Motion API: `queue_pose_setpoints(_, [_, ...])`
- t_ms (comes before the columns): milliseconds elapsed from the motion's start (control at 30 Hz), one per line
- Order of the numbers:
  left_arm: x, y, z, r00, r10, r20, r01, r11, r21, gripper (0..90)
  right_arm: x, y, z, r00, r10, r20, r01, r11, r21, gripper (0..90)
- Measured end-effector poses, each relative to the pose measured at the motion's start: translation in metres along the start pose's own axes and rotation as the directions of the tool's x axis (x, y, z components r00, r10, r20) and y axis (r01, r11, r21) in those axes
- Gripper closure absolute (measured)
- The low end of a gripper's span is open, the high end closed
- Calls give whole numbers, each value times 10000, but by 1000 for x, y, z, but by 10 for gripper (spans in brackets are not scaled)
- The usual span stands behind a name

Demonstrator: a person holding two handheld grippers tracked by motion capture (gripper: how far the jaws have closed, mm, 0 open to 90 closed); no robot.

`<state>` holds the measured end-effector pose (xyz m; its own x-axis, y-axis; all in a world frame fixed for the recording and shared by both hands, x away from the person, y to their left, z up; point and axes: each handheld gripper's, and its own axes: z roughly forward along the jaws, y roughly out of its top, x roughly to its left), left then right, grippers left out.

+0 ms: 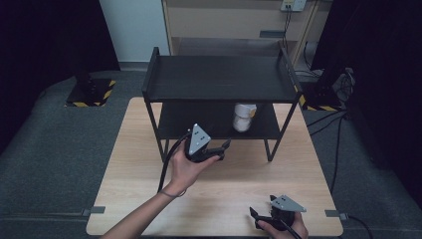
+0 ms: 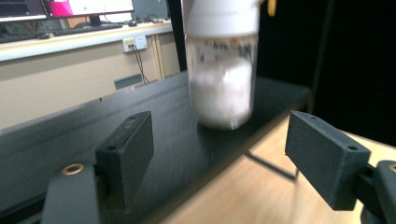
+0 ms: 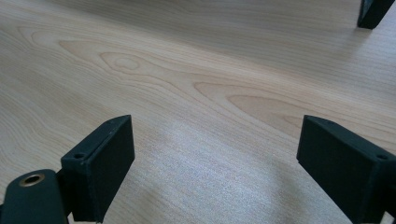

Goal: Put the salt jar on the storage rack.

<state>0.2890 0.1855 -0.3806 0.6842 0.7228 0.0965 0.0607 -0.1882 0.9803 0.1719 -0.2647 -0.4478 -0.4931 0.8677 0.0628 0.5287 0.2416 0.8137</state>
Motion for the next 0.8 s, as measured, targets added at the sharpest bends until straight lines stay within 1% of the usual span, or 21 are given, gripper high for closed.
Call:
queue_pose_setpoints(167, [0, -13, -40, 9999, -93, -50, 94, 9997, 236, 230, 1, 0, 0, 10000, 37, 66, -37, 10000, 17, 116])
queue_pose_setpoints(200, [0, -17, -48, 9999, 15, -120, -11, 9995, 322, 230, 1, 0, 0, 10000, 33, 65, -33, 10000, 18, 116])
queue_pose_setpoints(233, [0, -20, -56, 9999, -48, -138, 54, 9991, 431, 230, 1, 0, 0, 10000, 28, 69, -28, 10000, 19, 116])
queue_pose_setpoints(267, [1, -24, -64, 9997, -200, -138, 207, 9983, 549, 230, 2, 0, 0, 10000, 8, 71, -8, 10000, 20, 116])
queue_pose_setpoints(300, [0, -28, -71, 9996, -240, -166, 251, 9975, 661, 230, 2, 0, 0, 10000, 8, 62, -8, 10000, 27, 116])
queue_pose_setpoints(367, [0, -36, -86, 9992, -323, -219, 344, 9938, 1056, 230, 2, 0, 0, 10000, -4, 63, 4, 10000, 33, 115])
queue_pose_setpoints(400, [0, -39, -93, 9990, -379, -254, 410, 9905, 1314, 230, 2, 0, 0, 10000, -2, 59, 2, 10000, 38, 115])
queue_pose_setpoints(467, [0, -47, -107, 9986, -363, -394, 427, 9835, 1759, 231, 2, 0, 0, 10000, -1, 70, 0, 10000, 56, 115])
queue_pose_setpoints(567, [-1, -58, -123, 9968, -557, -577, 680, 9686, 2393, 235, 2, 0, 1, 10000, 28, 64, -29, 9999, 104, 116])
queue_pose_setpoints(633, [-1, -64, -130, 9948, -746, -689, 908, 9569, 2758, 236, 2, 0, 2, 10000, 20, 67, -20, 9999, 116, 116])
queue_pose_setpoints(700, [-2, -70, -134, 9939, -765, -794, 973, 9477, 3041, 237, 2, 0, 3, 10000, -7, 66, 6, 9999, 122, 116])
queue_pose_setpoints(733, [-2, -72, -135, 9931, -812, -850, 1040, 9437, 3139, 237, 2, 0, 3, 10000, -13, 69, 12, 9999, 131, 116])
queue_pose_setpoints(800, [-2, -78, -137, 9910, -919, -977, 1187, 9401, 3197, 236, 2, 0, 3, 10000, 13, 88, -15, 9999, 143, 116])
